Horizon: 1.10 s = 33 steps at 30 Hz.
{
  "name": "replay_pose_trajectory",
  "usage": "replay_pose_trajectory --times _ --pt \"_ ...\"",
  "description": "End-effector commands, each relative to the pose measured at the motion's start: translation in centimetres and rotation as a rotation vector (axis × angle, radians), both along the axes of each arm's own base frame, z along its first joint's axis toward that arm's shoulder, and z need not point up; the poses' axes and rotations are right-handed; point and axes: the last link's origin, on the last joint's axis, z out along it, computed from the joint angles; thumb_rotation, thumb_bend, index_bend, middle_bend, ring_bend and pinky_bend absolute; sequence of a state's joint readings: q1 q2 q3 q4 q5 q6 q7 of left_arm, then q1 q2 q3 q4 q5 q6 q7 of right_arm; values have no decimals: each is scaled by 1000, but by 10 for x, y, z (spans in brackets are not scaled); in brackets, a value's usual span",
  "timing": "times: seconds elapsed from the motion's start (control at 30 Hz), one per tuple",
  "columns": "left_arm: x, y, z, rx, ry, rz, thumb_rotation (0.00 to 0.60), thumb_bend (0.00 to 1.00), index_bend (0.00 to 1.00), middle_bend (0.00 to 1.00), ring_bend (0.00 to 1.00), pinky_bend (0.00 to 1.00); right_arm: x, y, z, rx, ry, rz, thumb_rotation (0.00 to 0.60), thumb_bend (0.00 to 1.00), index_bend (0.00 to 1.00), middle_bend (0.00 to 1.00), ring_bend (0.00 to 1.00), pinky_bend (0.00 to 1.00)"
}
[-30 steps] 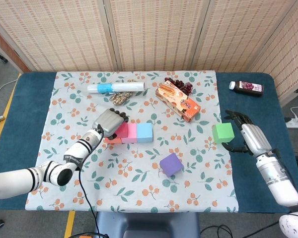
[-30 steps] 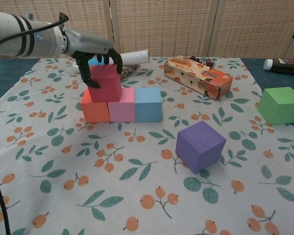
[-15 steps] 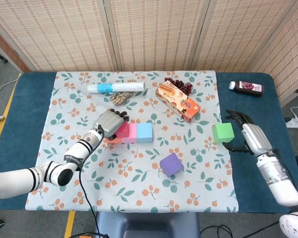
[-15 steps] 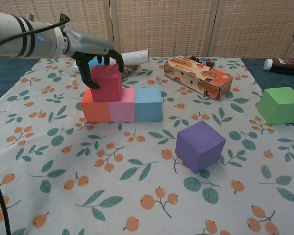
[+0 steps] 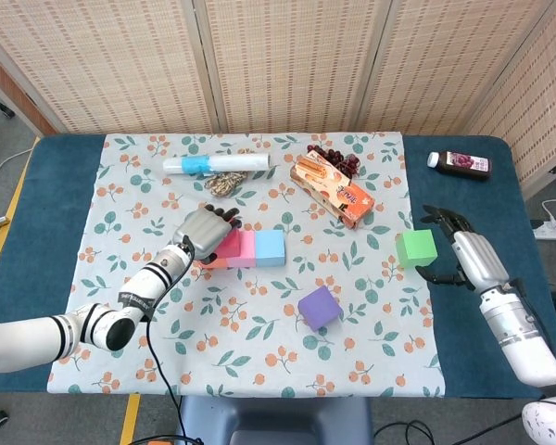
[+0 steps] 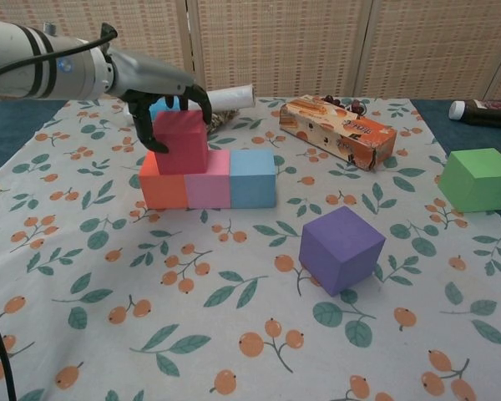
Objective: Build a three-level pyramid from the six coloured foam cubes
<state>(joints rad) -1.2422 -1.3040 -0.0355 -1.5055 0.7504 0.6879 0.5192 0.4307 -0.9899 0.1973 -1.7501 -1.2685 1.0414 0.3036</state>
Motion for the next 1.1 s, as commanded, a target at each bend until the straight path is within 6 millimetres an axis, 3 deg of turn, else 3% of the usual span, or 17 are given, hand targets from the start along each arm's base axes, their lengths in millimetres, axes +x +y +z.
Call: replay_pose_trajectory --times 0.03,0.23,0.37,0.53,0.6,0.67,0.93,1.1 --pt "1 -1 2 4 -8 -1 600 307 210 55 179 226 0 0 0 -1 0 1 600 177 0 182 0 0" --pt "2 -4 9 7 -43 4 600 303 199 7 101 226 0 1 1 -4 -3 1 600 177 0 182 0 0" --pt "1 -13 28 28 -153 20 600 302 184 0 52 220 -1 3 4 -9 8 2 600 178 0 182 0 0" --pt "-16 -29 57 78 -295 38 600 300 184 0 38 199 0 7 0 23 49 19 600 159 0 182 0 0" --pt "-28 -36 67 112 -343 42 600 300 188 0 37 190 3 10 -5 60 68 38 600 76 0 182 0 0" --pt "-42 -44 75 145 -377 47 600 301 196 0 37 182 7 13 -13 100 88 68 600 11 0 183 0 0" --pt "-87 -70 85 197 -413 114 600 304 226 13 37 166 25 11 -57 303 232 225 600 0 20 183 0 0" --pt "-97 -81 84 182 -429 138 600 305 228 13 36 161 33 -3 -87 376 310 283 600 0 37 181 0 0"
